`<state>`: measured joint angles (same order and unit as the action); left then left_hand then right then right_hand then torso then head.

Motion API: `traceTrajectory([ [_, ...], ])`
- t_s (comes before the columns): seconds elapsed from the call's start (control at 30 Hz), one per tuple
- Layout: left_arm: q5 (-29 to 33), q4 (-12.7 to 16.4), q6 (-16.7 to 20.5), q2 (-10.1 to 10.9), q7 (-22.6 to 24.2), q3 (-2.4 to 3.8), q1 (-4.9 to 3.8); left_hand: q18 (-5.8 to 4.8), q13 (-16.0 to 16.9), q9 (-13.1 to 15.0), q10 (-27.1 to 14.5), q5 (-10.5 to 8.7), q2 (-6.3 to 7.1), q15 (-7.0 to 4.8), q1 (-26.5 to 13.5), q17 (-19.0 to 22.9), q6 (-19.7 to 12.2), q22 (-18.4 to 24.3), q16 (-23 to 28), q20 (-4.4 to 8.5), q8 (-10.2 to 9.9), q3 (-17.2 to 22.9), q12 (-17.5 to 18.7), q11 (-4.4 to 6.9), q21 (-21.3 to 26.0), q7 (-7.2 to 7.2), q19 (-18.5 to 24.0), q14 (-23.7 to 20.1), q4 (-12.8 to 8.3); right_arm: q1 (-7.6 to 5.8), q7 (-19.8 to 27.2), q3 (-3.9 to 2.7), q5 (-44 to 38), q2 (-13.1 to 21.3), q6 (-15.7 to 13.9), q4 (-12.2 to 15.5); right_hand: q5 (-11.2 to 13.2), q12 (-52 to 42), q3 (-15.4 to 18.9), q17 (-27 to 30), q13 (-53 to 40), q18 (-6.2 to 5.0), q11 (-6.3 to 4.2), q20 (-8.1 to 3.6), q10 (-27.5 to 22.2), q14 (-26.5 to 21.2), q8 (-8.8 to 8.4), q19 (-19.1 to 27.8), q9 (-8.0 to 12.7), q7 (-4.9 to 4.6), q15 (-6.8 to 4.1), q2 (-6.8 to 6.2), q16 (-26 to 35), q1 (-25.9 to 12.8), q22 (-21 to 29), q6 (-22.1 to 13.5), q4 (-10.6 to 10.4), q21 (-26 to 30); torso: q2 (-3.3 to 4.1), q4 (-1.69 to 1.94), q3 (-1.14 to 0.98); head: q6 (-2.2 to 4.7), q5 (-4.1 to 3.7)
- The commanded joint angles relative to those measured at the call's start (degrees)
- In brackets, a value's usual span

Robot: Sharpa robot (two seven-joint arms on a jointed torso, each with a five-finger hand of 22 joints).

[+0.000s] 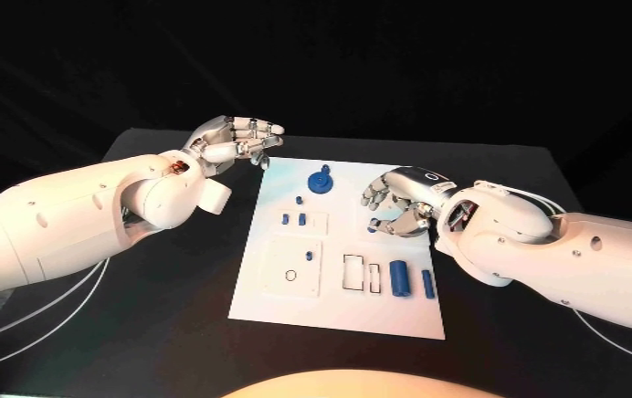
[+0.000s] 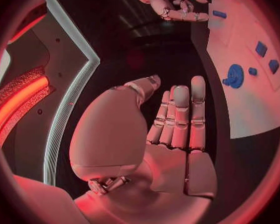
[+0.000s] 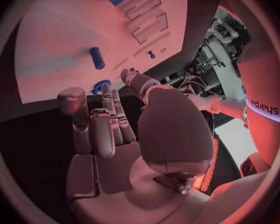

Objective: Assemble the parts on the task board

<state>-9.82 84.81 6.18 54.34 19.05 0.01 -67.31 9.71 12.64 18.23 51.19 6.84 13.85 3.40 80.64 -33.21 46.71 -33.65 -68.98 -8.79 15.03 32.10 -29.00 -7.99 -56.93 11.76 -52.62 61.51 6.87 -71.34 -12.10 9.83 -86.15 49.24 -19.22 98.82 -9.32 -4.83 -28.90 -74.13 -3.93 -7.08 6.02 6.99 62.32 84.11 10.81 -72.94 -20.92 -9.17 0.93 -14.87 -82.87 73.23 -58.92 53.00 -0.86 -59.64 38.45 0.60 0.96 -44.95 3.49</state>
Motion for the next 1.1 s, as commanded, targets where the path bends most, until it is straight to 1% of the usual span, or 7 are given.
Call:
traceTrajectory([
  [0.03,-0.1,0.2,-0.9,-0.1,0.3,0.04,-0.03,0.87,-0.1,0.1,-0.4,0.29,-0.05,0.21,0.5,0.1,-0.5,0.1,-0.3,-0.27,-0.1,-0.4,0.3,0.09,0.3,0.0,-0.2,0.0,0.1,-0.24,0.1,-0.01,2.6,0.3,1.6,-0.8,-0.1,-0.7,4.2,0.9,0.0,-0.46,0.03,0.08,-1.9,2.3,-0.65,0.6,0.2,0.09,0.37,0.29,0.6,1.3,0.7,-0.6,-0.5,1.1,0.01,0.05,-0.09,0.13,-0.37],
  [0.1,-0.1,0.2,-0.9,-0.1,0.3,0.04,-0.03,0.87,-0.1,0.1,-0.4,0.29,-0.05,0.21,0.5,0.1,-0.5,0.1,-0.3,-0.27,-0.1,-0.4,0.3,0.09,0.3,0.0,-0.2,0.0,0.1,-0.38,0.1,-0.01,2.2,0.3,1.9,-1.5,-0.2,-2.4,9.9,1.2,-0.2,-0.56,0.19,0.12,-3.2,2.3,-1.22,0.5,0.3,0.03,0.32,1.79,0.6,3.6,1.1,-0.5,-1.6,1.9,0.09,0.16,-0.13,0.17,-0.48],
  [0.23,-0.1,0.1,-0.9,-0.1,0.3,0.04,-0.03,0.87,-0.1,0.1,-0.4,0.29,-0.05,0.21,0.5,0.1,-0.5,0.1,-0.3,-0.27,-0.1,-0.4,0.3,0.09,0.3,0.0,-0.2,0.0,0.1,-0.42,0.0,0.0,1.3,-0.1,2.6,-3.0,-0.4,-4.6,15.5,1.7,0.0,-0.61,0.23,0.2,-5.3,2.2,-2.17,0.5,0.6,0.44,0.53,3.2,0.6,6.5,1.5,-0.5,-3.7,2.9,0.1,0.2,-0.11,0.23,-0.56],
  [0.33,-0.2,0.1,-0.9,-0.1,0.3,0.03,-0.03,0.87,-0.1,0.1,-0.4,0.29,-0.05,0.21,0.5,0.1,-0.5,0.1,-0.3,-0.27,-0.1,-0.4,0.3,0.09,0.3,0.0,-0.2,0.0,0.1,-0.32,0.0,0.04,0.8,-0.5,3.4,-3.9,-0.4,-5.3,17.3,1.8,0.0,-0.61,0.31,0.25,-6.2,2.2,-2.44,0.4,0.7,0.56,0.6,3.52,0.5,7.7,1.6,-0.3,-4.6,3.1,0.09,0.26,-0.07,0.18,-0.56],
  [0.73,-0.2,0.1,-1.0,0.0,0.3,0.03,-0.03,0.87,-0.1,0.1,-0.4,0.29,-0.05,0.21,0.5,0.1,-0.5,0.1,-0.3,-0.27,-0.1,-0.4,0.3,0.09,0.3,0.0,-0.2,0.0,0.1,0.5,-0.1,0.29,0.1,-1.9,6.3,-5.0,-0.4,-6.9,18.2,1.3,-0.1,-0.49,0.11,0.17,-5.9,2.3,-2.54,-0.2,0.8,0.47,0.46,4.29,0.1,9.9,0.8,0.4,-5.4,2.5,0.09,0.18,-0.05,-0.13,-0.26],
  [0.97,-0.2,0.0,-1.0,-0.1,0.2,0.03,-0.03,0.87,-0.1,0.1,-0.4,0.28,-0.03,0.22,0.5,0.0,-0.5,0.1,-0.3,-0.3,-0.1,-0.5,0.3,0.09,0.3,-0.03,-0.2,0.0,0.1,0.94,0.1,0.41,0.3,-2.7,6.8,-5.0,-0.4,-8.8,17.0,0.4,-0.2,-0.15,-0.33,-0.14,-3.8,2.6,-2.52,-1.3,0.9,0.25,0.11,4.82,-0.5,10.4,-0.8,1.6,-6.2,1.0,0.09,0.14,-0.11,-0.17,-0.24],
  [1.1,-0.2,0.0,-1.1,-0.1,0.2,0.03,-0.03,0.87,-0.1,0.1,-0.4,0.28,-0.03,0.22,0.5,0.0,-0.5,0.1,-0.3,-0.3,-0.1,-0.5,0.3,0.09,0.3,-0.03,-0.2,0.0,0.1,1.17,0.1,0.45,0.2,-3.2,6.5,-5.4,-0.4,-9.3,15.2,-0.1,-0.1,-0.03,-0.4,-0.26,-2.6,2.7,-2.35,-1.6,1.0,0.24,0.01,5.16,-0.8,10.8,-1.5,2.9,-6.8,0.5,0.09,0.17,-0.11,-0.21,-0.23],
])
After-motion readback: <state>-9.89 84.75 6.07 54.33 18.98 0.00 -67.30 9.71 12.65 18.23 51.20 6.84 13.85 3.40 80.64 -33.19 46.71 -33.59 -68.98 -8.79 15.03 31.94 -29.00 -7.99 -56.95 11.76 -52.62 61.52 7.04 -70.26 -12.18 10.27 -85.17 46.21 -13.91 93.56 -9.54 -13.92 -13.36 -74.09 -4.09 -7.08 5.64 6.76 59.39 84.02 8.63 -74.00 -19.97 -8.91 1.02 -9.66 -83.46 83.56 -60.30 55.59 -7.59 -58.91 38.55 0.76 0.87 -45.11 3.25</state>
